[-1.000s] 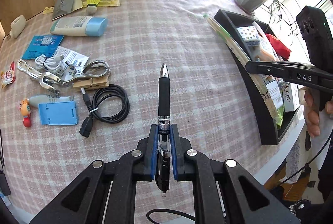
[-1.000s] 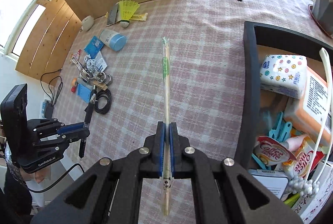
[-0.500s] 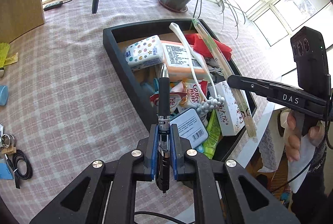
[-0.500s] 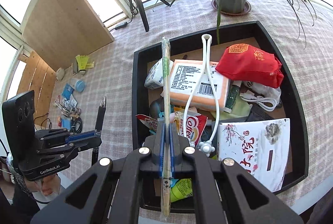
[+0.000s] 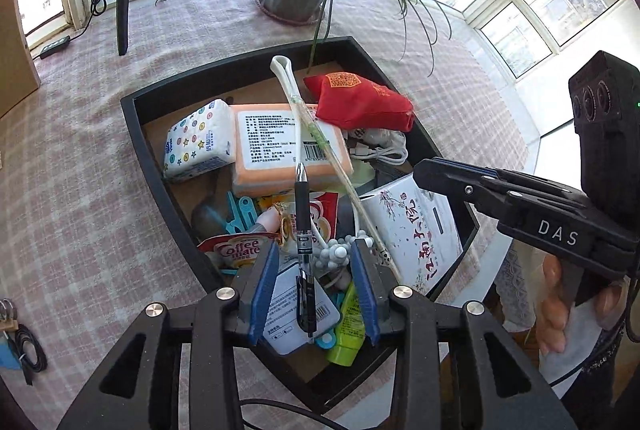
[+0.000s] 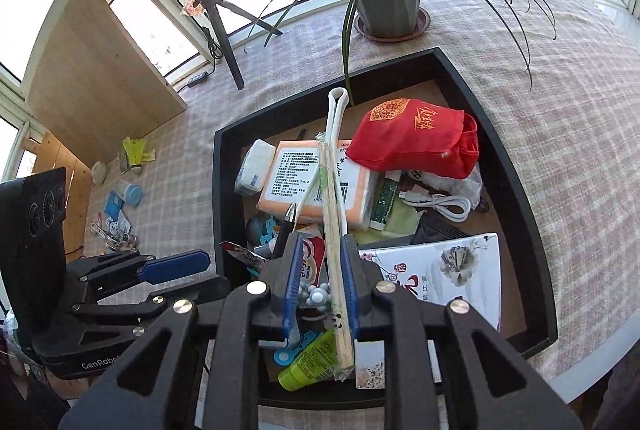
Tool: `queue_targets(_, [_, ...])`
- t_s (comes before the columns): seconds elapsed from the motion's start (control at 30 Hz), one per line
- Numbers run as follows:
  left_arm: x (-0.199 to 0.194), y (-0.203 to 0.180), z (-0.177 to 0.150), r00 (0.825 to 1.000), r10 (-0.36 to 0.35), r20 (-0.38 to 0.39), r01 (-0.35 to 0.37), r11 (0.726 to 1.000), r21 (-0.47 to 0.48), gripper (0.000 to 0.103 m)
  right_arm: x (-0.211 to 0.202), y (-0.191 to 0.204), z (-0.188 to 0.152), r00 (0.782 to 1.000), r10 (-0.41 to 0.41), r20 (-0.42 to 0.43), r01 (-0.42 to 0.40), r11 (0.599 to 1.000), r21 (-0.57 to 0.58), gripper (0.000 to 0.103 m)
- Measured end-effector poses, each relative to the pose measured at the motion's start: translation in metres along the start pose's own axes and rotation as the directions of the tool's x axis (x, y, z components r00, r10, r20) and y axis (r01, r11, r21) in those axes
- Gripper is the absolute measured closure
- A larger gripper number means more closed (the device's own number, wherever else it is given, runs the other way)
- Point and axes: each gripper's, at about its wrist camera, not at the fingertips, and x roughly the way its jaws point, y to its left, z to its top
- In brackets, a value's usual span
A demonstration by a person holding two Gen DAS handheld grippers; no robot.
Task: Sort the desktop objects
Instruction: 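Carry the pen and chopsticks to the black tray and release both, then grasp the metal clip with the left gripper while the right gripper grasps another clip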
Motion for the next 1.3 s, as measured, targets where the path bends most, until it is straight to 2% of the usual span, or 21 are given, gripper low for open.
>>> queue_targets(0.17, [-0.009, 0.013, -0.008, 0.999, 0.042, 0.012, -0.041, 0.999, -0.005, 0.069, 0.006, 0.008, -0.005, 1.000, 0.007, -0.012, -0.007, 1.000, -0.011, 0.083])
queue_targets(0.4, [-0.030, 0.042, -0.027, 0.994, 0.105, 0.038, -0.104, 0.994, -0.035, 0.069, 0.022, 0.041, -0.007, 0.999, 0.025, -0.046, -0.029, 0.996, -0.080, 0.083])
queue_targets(0.57, [-0.050, 0.076, -0.047, 0.988, 0.147, 0.052, -0.143, 0.987, -0.079, 0.069, 0.037, 0.075, -0.010, 0.995, 0.049, -0.082, -0.059, 0.990, -0.125, 0.083])
queue_targets(0.77, [-0.079, 0.134, -0.074, 0.979, 0.198, 0.057, -0.186, 0.968, -0.166, 0.069, 0.059, 0.128, -0.017, 0.989, 0.075, -0.126, -0.097, 0.978, -0.184, 0.082])
queue_targets(0.97, [-0.112, 0.204, -0.105, 0.969, 0.240, 0.058, -0.215, 0.936, -0.279, 0.069, 0.078, 0.190, -0.020, 0.982, 0.097, -0.164, -0.137, 0.956, -0.258, 0.082])
queue_targets(1.03, [-0.124, 0.228, -0.115, 0.964, 0.261, 0.059, -0.230, 0.920, -0.316, 0.069, 0.086, 0.213, -0.022, 0.978, 0.100, -0.183, -0.150, 0.946, -0.288, 0.075])
queue_targets(1.07, [-0.130, 0.240, -0.120, 0.961, 0.271, 0.059, -0.237, 0.912, -0.336, 0.069, 0.090, 0.224, -0.024, 0.976, 0.102, -0.192, -0.158, 0.939, -0.304, 0.072])
queue_targets(1.3, [-0.164, 0.316, -0.148, 0.945, 0.321, 0.061, -0.253, 0.836, -0.488, 0.069, 0.118, 0.301, -0.028, 0.962, 0.112, -0.247, -0.211, 0.884, -0.417, 0.072])
